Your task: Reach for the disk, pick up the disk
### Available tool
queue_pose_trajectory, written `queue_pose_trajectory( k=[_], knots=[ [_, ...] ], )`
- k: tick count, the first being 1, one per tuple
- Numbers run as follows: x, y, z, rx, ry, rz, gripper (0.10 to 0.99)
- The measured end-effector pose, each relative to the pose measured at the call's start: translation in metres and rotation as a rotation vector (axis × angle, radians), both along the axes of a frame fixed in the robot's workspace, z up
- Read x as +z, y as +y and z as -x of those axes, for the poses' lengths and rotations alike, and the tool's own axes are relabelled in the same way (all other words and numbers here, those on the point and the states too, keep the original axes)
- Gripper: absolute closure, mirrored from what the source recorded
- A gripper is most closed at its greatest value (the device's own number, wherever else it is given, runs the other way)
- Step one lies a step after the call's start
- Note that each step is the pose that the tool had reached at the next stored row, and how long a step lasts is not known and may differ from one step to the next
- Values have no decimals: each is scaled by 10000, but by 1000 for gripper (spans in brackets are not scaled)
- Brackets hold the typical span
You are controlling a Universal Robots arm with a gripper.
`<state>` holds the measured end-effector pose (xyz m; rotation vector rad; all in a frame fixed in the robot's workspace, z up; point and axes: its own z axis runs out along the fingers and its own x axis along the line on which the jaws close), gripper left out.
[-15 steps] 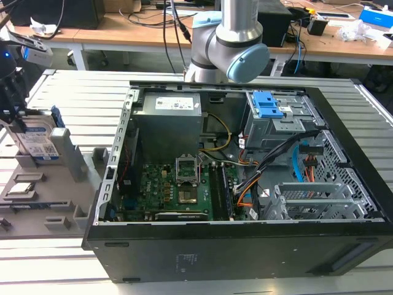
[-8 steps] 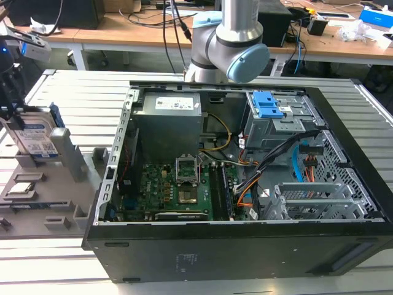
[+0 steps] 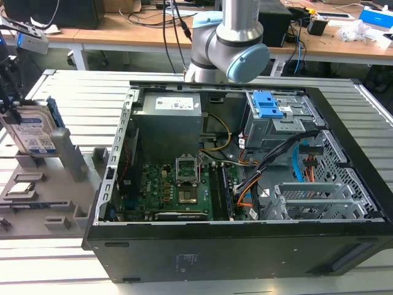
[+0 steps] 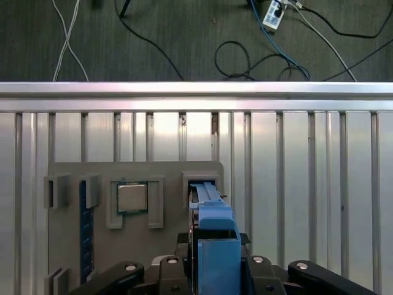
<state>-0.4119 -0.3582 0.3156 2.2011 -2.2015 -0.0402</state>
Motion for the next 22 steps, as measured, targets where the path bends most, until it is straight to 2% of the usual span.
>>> queue_pose_trajectory(
  k=[8, 18, 22],
  knots=[
    [145, 1, -1, 0, 0, 1, 718],
    [258, 2, -2, 0, 0, 0, 718],
    [325, 2, -3, 0, 0, 1, 718]
  ],
)
